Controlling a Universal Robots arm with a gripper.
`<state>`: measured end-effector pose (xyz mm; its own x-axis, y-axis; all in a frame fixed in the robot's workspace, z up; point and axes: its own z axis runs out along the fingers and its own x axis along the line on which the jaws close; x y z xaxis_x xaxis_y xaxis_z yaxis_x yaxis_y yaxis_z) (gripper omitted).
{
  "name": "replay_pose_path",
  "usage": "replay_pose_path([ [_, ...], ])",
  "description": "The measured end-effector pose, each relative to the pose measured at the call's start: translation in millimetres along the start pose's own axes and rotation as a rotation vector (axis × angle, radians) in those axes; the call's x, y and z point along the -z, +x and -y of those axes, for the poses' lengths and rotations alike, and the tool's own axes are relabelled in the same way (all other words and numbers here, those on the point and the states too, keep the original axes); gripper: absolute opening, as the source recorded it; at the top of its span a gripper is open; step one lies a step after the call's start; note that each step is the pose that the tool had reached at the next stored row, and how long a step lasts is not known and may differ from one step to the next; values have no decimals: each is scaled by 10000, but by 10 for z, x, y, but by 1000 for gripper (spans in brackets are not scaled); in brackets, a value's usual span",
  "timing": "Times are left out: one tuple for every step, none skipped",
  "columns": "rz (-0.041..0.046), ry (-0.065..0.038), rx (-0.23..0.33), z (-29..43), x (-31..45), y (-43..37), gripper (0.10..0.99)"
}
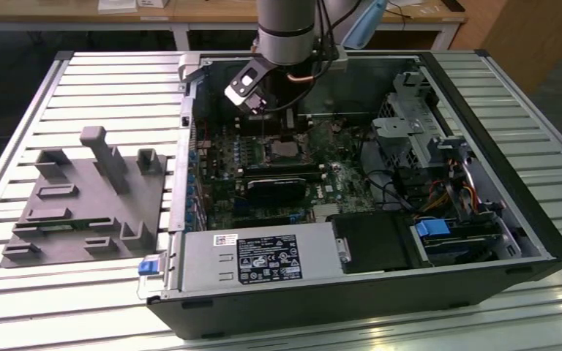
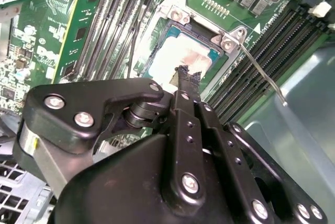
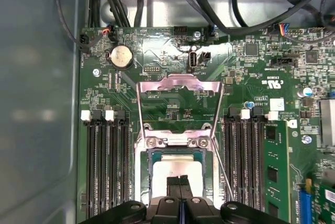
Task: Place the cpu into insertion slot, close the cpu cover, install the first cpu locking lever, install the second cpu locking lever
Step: 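Place the cpu into insertion slot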
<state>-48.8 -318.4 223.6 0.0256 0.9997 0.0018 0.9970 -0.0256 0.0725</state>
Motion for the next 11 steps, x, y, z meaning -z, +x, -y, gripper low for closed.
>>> replay_pose_path([
  [0, 0, 0, -1, 17, 0, 102],
  [1, 0, 0, -2, 33, 0, 102],
  [0, 0, 0, -4, 50, 0, 102],
  [0, 0, 0, -5, 67, 0, 102],
  [0, 0, 0, -6, 84, 0, 102],
  [0, 0, 0, -7, 102, 0, 102],
  [0, -1, 0, -9, 120, 0, 102],
  [-1, -1, 0, -10, 138, 0, 102],
  [0, -1, 0, -11, 157, 0, 102],
  [1, -1, 0, -13, 176, 0, 102],
  [1, 0, 0, -14, 194, 0, 102],
])
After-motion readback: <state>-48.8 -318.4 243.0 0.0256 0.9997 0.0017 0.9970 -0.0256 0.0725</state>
